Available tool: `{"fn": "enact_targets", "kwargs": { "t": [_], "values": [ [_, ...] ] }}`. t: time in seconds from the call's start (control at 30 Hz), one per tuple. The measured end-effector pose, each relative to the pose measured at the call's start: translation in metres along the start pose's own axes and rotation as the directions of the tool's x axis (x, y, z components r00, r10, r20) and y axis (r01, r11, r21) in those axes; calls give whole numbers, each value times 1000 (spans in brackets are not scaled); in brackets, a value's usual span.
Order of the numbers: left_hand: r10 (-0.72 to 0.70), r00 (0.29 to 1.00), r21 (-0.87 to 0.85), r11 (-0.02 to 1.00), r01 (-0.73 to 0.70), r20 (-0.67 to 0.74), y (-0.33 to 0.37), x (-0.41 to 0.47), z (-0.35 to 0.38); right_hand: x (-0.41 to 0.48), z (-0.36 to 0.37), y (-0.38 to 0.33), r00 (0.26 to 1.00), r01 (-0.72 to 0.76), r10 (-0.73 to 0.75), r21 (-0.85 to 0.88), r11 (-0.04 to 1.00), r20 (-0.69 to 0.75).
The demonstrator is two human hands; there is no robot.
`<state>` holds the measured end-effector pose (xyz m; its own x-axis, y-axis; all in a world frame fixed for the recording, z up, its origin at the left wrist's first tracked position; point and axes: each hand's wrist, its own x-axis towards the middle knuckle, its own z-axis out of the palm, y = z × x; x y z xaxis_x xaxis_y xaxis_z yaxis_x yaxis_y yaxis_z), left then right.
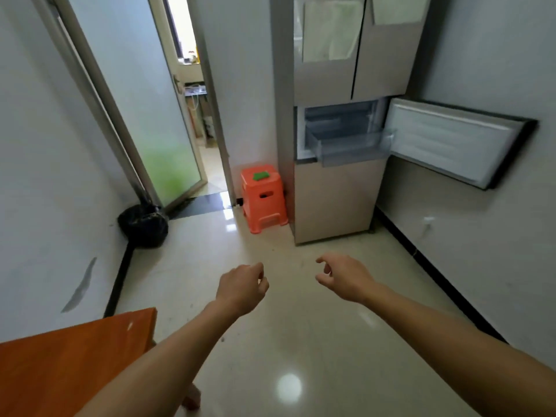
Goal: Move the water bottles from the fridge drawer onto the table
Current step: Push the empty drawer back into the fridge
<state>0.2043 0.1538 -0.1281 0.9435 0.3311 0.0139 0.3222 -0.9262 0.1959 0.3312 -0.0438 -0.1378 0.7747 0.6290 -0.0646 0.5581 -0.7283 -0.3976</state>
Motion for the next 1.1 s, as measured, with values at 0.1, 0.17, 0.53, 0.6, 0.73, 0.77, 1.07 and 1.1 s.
{"fn": "enact_targets", "kwargs": {
  "t": [0.1, 0.17, 0.53, 0.6, 0.73, 0.77, 1.07, 1.1],
  "values": [
    [97, 995, 15, 995, -97, 10, 7, 74, -10, 40, -21, 22, 995, -85, 86, 31, 996, -43],
    [151, 988, 5, 988, -151, 22, 18, 116, -11, 59, -35, 42, 989, -136, 138, 40, 990, -57],
    [339, 939, -18, 941, -338, 64, 121, 329, 30, 190, -99, 205, 946, -279, 286, 68, 958, -150],
    [329, 940, 4, 944, -331, 85, 142, 370, 33, 219, -115, 234, 948, -276, 284, 73, 958, -142],
    [283, 956, -68, 958, -278, 81, 179, 446, 37, 281, -156, 286, 949, -267, 272, 51, 962, -159],
    [266, 961, -86, 962, -259, 72, 186, 464, 38, 297, -166, 297, 947, -264, 269, 55, 963, -173],
    [189, 974, -187, 969, -164, 124, 197, 618, 73, 446, -188, 370, 951, -269, 281, 105, 958, -132],
    [184, 974, -204, 967, -155, 132, 197, 638, 76, 465, -187, 379, 948, -275, 289, 115, 955, -133]
  ]
}}
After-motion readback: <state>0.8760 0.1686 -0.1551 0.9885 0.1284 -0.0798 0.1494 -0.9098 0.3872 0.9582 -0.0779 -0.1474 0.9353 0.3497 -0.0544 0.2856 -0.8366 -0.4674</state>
